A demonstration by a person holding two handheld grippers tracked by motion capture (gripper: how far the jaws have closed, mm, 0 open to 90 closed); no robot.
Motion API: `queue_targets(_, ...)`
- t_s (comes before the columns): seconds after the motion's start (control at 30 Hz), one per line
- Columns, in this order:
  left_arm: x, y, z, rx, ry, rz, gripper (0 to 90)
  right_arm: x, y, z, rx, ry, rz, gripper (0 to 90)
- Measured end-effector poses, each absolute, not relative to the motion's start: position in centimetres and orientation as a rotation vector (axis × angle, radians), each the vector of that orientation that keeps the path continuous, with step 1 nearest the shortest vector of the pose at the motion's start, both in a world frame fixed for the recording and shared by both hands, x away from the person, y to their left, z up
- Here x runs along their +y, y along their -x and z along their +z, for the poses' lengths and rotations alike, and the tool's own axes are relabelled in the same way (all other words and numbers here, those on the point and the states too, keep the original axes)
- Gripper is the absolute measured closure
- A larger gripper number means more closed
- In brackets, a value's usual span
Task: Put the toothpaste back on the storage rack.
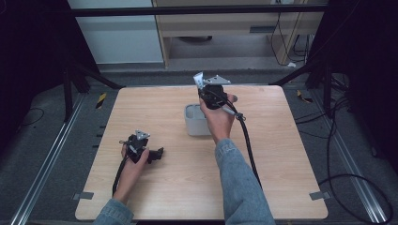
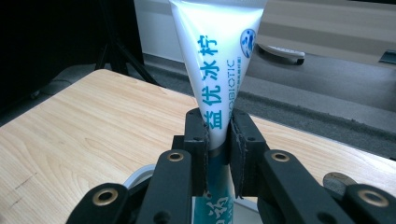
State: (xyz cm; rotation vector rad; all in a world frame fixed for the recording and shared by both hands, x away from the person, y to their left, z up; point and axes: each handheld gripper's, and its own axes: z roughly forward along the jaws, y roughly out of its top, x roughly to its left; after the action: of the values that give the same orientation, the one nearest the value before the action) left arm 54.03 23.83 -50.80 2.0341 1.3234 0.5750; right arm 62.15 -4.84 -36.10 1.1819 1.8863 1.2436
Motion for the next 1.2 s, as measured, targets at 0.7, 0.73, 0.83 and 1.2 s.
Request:
queue_targets(0.7,23.85,-54.03,-50.79,1.322,-2.038,0.574,0.0,-4.9,-61.45,-36.85,1.916,-1.187,1.231,78.7)
queue_targets(0.73,23.85,-54.03,-50.79,1.322,-2.038,0.574,0.0,-4.85,-61.39,-36.84,1.918,-1.188,1.228,78.8)
queue_targets(0.83,23.85,-54.03,-50.79,1.322,-2.038,0.574,0.0,-4.8,-61.24,-36.8,1.921,-1.185,1.221,78.8)
queue_targets(1.2,23.85,-54.04,-50.79,1.321,-2.039,0.574,0.0,-4.7,-61.23,-36.95,1.94,-1.189,1.2,78.8)
